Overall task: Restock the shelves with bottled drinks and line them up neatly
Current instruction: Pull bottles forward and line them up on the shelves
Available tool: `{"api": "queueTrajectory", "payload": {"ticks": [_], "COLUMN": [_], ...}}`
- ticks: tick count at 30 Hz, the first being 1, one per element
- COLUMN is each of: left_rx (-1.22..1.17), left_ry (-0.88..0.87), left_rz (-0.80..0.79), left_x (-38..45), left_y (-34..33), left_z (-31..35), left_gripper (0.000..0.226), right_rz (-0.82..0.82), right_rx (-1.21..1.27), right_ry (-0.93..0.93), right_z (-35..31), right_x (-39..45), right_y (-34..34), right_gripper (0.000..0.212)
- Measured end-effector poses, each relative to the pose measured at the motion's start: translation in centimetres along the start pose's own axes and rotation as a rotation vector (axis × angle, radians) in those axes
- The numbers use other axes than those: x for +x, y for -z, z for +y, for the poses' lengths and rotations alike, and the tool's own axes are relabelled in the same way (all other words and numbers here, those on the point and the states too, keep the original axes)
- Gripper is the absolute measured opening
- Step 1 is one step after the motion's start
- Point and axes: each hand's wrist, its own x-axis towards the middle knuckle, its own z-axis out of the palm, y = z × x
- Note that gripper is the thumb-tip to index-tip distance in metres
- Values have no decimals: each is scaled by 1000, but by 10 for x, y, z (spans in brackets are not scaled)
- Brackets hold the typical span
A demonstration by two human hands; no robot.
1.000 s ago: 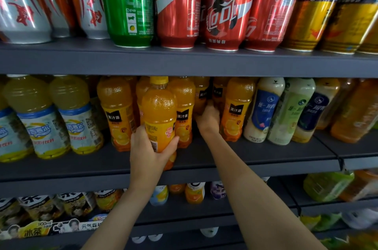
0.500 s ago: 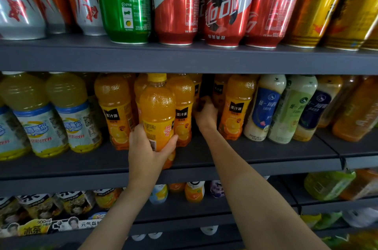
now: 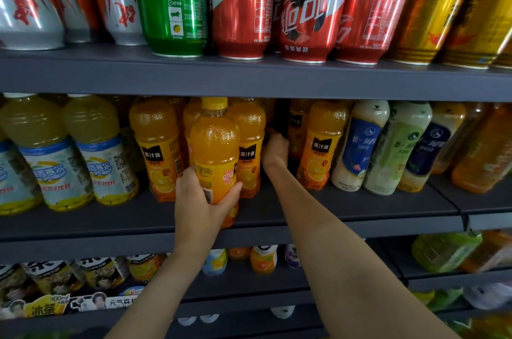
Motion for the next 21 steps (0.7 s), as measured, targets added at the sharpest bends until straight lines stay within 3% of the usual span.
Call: {"api": "queueTrajectory", "payload": {"ticks": [4,9,21], "left_rx": [-26,-22,-26], "left_ry": [-6,-18,-23], "left_rz": [-4,-8,-6], "left_x": [0,0,0], "left_y": [0,-1,-1], "left_z": [0,-1,-2], "left_gripper": [60,63,62], "right_rz": [-18,-39,-81], "right_rx": [275,573,642], "right_ry": [14,-60,-119], "right_z": [4,3,1], "right_x": [-8,-16,-18], "right_y": [-2,-6,-5], "right_gripper": [47,52,53]}}
